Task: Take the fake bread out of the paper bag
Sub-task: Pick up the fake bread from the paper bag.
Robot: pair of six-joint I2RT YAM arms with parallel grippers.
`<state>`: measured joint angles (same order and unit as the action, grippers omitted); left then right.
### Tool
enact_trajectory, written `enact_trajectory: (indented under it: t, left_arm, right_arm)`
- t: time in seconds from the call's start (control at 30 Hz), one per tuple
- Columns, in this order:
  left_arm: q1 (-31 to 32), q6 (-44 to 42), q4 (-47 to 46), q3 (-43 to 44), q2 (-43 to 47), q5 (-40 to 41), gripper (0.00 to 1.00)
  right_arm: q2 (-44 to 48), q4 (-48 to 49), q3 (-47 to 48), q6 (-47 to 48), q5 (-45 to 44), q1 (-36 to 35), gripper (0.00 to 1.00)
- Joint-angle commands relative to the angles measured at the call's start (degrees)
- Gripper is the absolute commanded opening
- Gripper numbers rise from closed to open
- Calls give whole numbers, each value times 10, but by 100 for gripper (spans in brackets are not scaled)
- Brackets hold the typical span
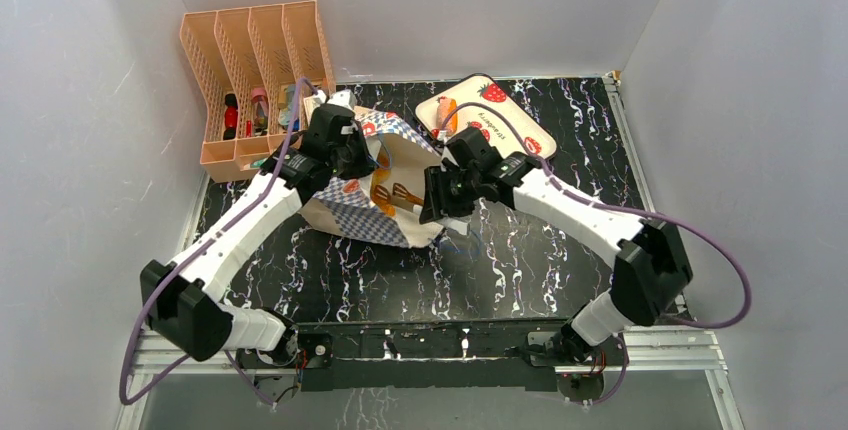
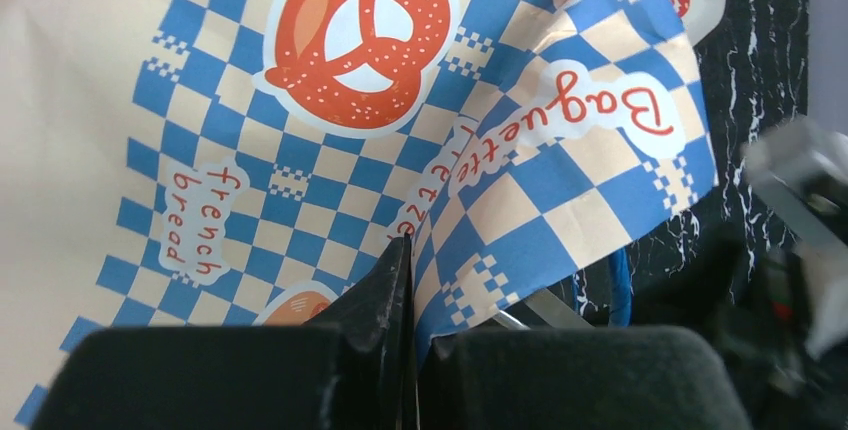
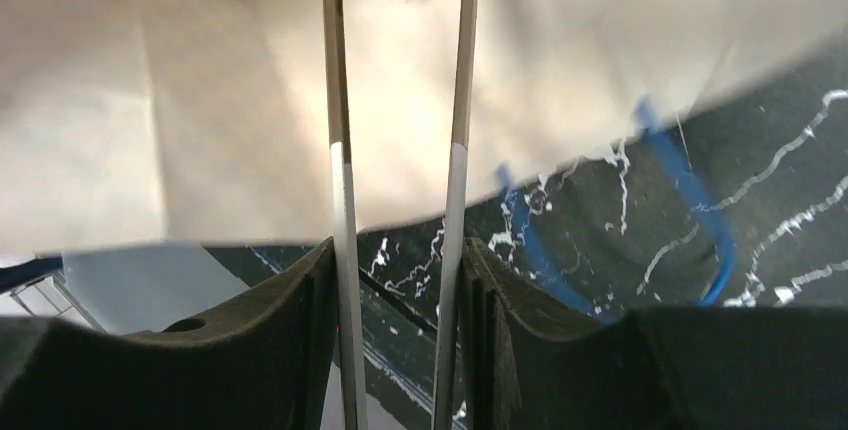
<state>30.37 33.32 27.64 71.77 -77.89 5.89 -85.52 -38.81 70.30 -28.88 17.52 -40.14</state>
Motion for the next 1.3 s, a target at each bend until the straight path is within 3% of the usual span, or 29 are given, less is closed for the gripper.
enact_trajectory:
  t: [0.0, 0.33, 0.93, 1.03, 1.2, 1.27]
  left_arm:
    - [-6, -34, 29, -3, 61, -31, 0]
    - [-10, -45, 72, -26, 92, -43, 0]
    - [-10, -37, 52, -21, 77, -50, 0]
    - [-10, -36, 48, -20, 74, -52, 0]
    - [-10, -35, 45, -23, 74, -51, 0]
    - [-9, -35, 44, -25, 76, -49, 0]
  right_arm:
    - [-31, 100, 3, -8, 41, -4, 42]
    - [-59, 171, -42, -25, 80, -4, 48]
    - [-103, 185, 14, 13, 131, -8, 48]
    - [-111, 185, 18, 16, 126, -13, 39]
    - [-116, 167, 29, 29, 122, -17, 9]
    - [-112, 159, 31, 32, 113, -21, 5]
